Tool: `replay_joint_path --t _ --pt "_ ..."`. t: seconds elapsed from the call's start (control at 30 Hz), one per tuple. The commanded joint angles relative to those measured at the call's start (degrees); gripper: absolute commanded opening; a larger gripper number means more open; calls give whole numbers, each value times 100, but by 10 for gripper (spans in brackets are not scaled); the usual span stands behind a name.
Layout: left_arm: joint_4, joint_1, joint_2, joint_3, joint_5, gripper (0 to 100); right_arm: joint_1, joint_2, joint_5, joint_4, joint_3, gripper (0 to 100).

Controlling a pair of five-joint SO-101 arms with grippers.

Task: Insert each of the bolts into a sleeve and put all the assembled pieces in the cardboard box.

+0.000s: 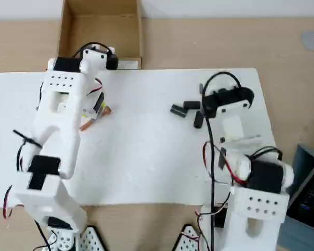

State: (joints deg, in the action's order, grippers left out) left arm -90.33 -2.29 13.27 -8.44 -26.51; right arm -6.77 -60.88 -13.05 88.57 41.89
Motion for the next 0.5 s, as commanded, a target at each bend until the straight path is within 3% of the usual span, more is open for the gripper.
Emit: replay_joint_path --t 0.0,0.47 --pt "158 -44 242 -431 -167 78 -180 -356 44 -281 189 10" --pt "888 -167 1024 -651 -404 110 -303 -804 9 -484 576 10"
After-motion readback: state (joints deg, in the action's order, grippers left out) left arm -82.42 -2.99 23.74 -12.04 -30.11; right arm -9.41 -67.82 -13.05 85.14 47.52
